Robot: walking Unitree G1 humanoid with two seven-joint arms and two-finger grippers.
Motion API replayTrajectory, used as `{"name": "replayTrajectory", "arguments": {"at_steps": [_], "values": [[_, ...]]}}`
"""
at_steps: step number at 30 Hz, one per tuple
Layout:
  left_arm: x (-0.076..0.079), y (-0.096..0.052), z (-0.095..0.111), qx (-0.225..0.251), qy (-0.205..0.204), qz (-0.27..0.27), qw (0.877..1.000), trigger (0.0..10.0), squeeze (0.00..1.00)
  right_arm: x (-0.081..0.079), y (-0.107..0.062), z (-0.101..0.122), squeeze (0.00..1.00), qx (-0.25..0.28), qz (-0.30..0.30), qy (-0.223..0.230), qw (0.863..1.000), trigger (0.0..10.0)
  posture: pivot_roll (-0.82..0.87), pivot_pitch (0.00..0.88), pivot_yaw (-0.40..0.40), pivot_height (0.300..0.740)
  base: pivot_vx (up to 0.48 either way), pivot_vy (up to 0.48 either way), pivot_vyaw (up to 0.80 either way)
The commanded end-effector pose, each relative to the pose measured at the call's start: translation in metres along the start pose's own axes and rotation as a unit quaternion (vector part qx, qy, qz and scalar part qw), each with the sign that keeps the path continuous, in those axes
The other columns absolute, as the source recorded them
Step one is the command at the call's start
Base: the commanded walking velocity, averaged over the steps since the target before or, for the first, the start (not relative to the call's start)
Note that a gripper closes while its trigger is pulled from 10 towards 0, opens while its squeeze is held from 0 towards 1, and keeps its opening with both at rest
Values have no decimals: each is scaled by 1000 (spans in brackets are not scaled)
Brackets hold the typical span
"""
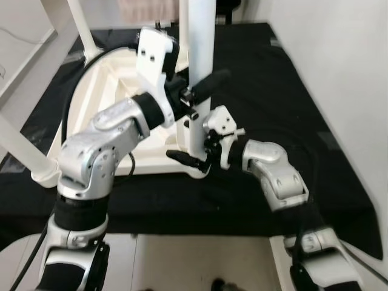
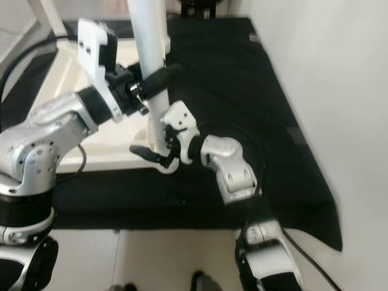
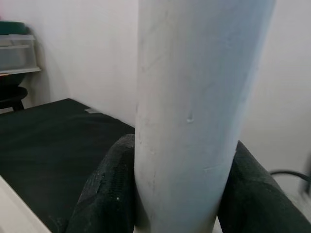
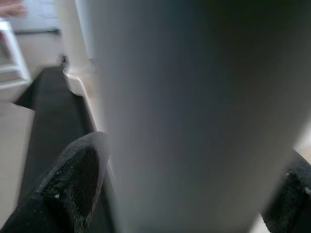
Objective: Building children table
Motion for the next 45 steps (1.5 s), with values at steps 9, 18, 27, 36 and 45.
{"name": "replayTrajectory", "arguments": {"at_steps": [9, 18, 27, 36, 45], "values": [[2, -4, -6, -19, -7, 1, 1000, 0, 0, -15, 24, -5, 0, 32, 97, 59, 993, 0, 69, 184, -17, 740, 0, 0, 0], [0, -4, -5, -20, -3, 3, 1000, 0, 0, -9, 21, -13, 0, 42, 137, 67, 987, 0, 62, 190, -14, 740, 0, 0, 0], [-4, -1, -5, -13, -18, 19, 1000, 10000, 1000, -6, 5, -24, 0, 30, 99, 55, 993, 0, 28, 195, -8, 740, 0, 0, 0], [-10, -3, -3, -7, -22, 27, 999, 10000, 0, -8, -12, -36, 0, -11, 34, 47, 998, 0, -8, 203, -8, 740, 0, 0, 0], [-12, -6, -6, -7, -25, 37, 999, 10000, 0, -77, 4, -85, 0, -155, -276, 173, 933, 0, -13, 215, -18, 740, 0, 0, 0]]}}
Point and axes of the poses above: a point about 5 cm out from each wrist's last joint towards the gripper, its own y axis pointing out of the wrist towards the gripper, its own z axis along the axis of the wrist's last joint, x = y × z, the point moved 1 cm from there along y, pointing out of the wrist towards the gripper, and after that the axes turned 4 degrees about -y, right-handed, at the moved point
